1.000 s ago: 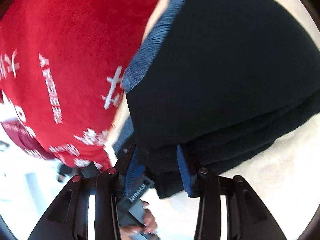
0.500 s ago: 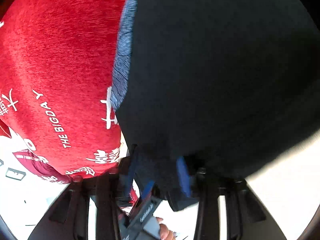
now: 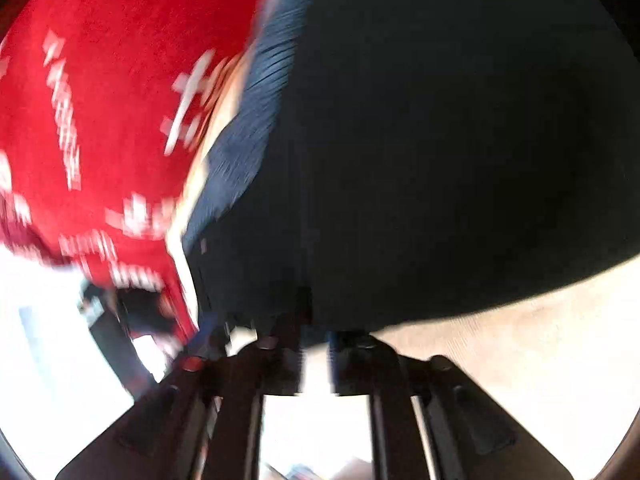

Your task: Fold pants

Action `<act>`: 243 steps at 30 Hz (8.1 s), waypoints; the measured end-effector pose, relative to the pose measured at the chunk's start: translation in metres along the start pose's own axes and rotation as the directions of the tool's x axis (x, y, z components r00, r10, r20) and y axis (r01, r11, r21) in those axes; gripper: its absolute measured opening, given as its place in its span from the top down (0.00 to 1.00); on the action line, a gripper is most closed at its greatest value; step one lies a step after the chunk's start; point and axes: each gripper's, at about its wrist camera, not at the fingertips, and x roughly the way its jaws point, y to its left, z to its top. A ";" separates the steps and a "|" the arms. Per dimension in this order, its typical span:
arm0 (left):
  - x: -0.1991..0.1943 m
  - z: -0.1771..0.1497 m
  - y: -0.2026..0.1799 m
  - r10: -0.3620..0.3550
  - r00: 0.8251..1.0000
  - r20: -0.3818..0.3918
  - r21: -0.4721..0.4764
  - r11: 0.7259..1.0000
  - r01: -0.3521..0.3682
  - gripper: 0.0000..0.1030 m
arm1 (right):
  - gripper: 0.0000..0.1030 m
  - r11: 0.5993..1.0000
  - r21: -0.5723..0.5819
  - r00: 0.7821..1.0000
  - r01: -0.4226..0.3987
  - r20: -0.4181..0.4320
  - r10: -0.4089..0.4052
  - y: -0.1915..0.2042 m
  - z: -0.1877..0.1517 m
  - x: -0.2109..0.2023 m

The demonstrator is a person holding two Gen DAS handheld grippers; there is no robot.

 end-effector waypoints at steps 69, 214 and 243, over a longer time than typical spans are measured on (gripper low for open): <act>-0.049 -0.068 0.027 -0.119 0.988 -0.099 -0.163 0.981 0.102 0.01 | 0.29 0.758 -0.421 0.858 0.499 0.120 -0.499 0.043 -0.046 -0.037; -0.077 -0.021 -0.216 -0.249 0.961 0.122 0.511 0.846 0.154 0.33 | 0.77 0.982 -0.185 0.999 0.037 0.032 -0.032 -0.063 0.057 -0.100; -0.018 0.021 -0.053 -0.148 0.986 -0.077 0.018 0.989 0.150 0.00 | 0.76 0.901 -0.171 0.913 0.399 0.159 -0.375 -0.035 -0.029 -0.107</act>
